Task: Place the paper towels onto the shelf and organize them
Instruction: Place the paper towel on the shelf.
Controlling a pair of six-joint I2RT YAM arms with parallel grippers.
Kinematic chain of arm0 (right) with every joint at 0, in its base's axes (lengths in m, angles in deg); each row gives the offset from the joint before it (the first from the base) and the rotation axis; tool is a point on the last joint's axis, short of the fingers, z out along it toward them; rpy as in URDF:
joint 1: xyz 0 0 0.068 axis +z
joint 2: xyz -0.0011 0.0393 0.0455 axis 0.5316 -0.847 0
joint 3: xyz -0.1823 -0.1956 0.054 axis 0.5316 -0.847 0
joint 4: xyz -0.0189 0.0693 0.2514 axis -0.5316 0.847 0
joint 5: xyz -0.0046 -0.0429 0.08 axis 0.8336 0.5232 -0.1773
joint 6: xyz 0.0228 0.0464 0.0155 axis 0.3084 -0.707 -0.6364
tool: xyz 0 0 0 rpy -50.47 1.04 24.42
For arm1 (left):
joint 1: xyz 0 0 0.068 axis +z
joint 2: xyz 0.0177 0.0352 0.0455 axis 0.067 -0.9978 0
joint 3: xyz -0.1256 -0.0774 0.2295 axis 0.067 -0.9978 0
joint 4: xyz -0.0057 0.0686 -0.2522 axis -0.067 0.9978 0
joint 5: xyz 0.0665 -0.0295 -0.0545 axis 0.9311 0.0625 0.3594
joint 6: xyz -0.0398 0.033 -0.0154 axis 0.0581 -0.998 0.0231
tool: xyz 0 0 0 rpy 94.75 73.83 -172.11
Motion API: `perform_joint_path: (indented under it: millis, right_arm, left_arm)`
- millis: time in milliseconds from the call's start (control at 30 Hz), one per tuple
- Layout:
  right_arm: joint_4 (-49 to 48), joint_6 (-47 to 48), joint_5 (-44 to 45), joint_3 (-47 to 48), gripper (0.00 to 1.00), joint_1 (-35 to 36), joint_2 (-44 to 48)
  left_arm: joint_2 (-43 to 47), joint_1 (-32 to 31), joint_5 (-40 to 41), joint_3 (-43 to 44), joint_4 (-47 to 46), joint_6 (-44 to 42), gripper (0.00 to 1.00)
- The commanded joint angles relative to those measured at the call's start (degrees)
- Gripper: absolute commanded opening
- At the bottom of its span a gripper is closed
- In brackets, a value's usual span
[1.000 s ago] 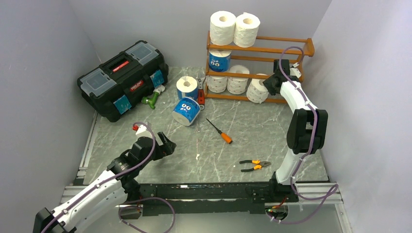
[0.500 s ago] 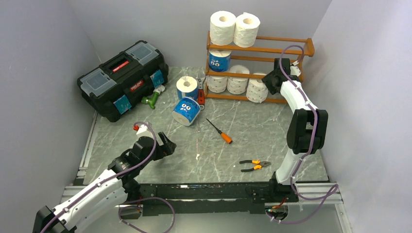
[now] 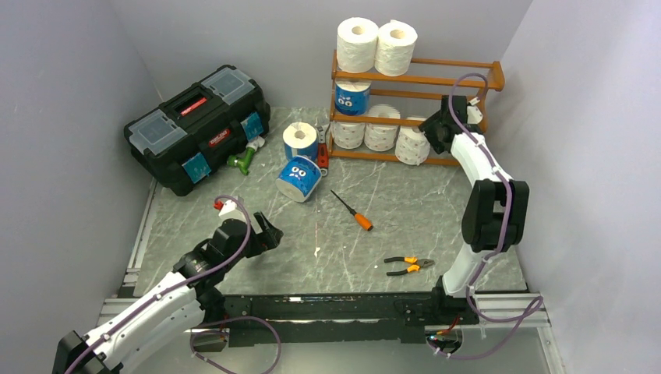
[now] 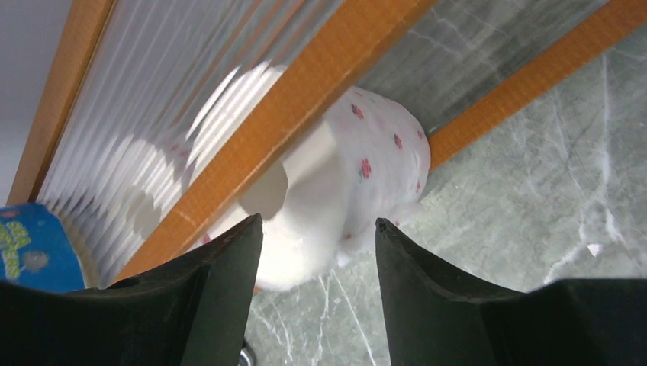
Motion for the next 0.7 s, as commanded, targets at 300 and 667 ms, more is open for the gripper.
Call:
perform_joint_path:
  millis: [300,667]
  right_arm:
    - [-17.82,10.30,7.91,-20.90,0.59,6.83,25.30]
    - [-51.77,14.71,2.45,-51.24,0.53,7.40,31.07]
  left_arm:
    - [1.58,0.27,-1.34,2.36,-0.35,-0.62,0.93]
    - [0.90,0.26,-2.52,2.60,0.39,-0.06,0.92]
